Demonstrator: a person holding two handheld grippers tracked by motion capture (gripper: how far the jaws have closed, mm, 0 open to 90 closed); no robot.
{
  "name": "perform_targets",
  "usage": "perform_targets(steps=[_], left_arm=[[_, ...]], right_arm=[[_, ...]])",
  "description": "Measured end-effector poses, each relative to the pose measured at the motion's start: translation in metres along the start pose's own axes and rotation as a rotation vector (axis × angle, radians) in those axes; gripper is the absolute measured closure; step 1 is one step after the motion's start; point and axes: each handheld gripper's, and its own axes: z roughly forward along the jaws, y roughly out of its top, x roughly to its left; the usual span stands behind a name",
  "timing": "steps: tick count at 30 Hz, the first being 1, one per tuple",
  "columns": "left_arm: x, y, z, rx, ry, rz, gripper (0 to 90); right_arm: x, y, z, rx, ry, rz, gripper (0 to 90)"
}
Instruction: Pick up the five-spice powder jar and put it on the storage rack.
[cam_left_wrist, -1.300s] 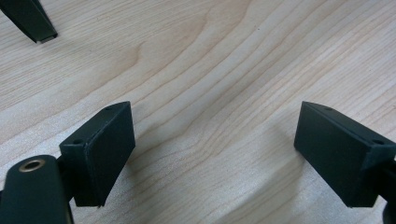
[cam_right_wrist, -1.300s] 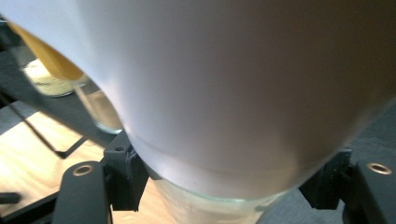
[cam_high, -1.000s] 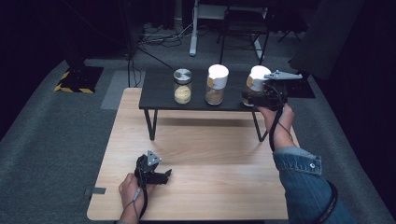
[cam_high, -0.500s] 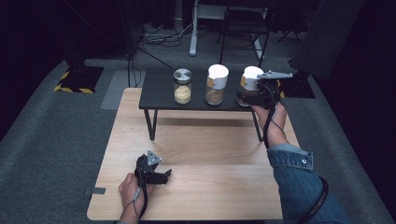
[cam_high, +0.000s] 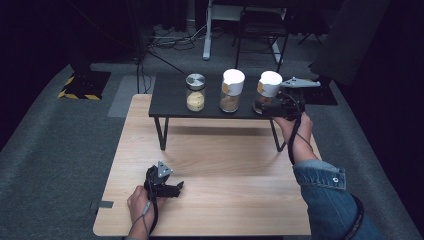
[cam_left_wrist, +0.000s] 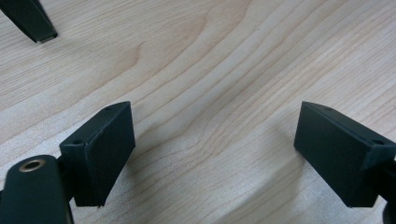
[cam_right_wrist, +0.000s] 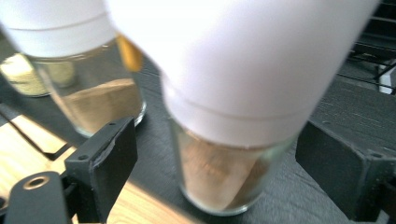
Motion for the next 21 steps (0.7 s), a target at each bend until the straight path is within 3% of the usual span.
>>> perform_targets(steps=[21], left_arm=[[0.0, 0.0, 0.0, 0.0, 0.001, -0.001, 12.4]], right_arm=[[0.008, -0.029, -0.068, -0.065, 0.052, -0.017, 12.8]])
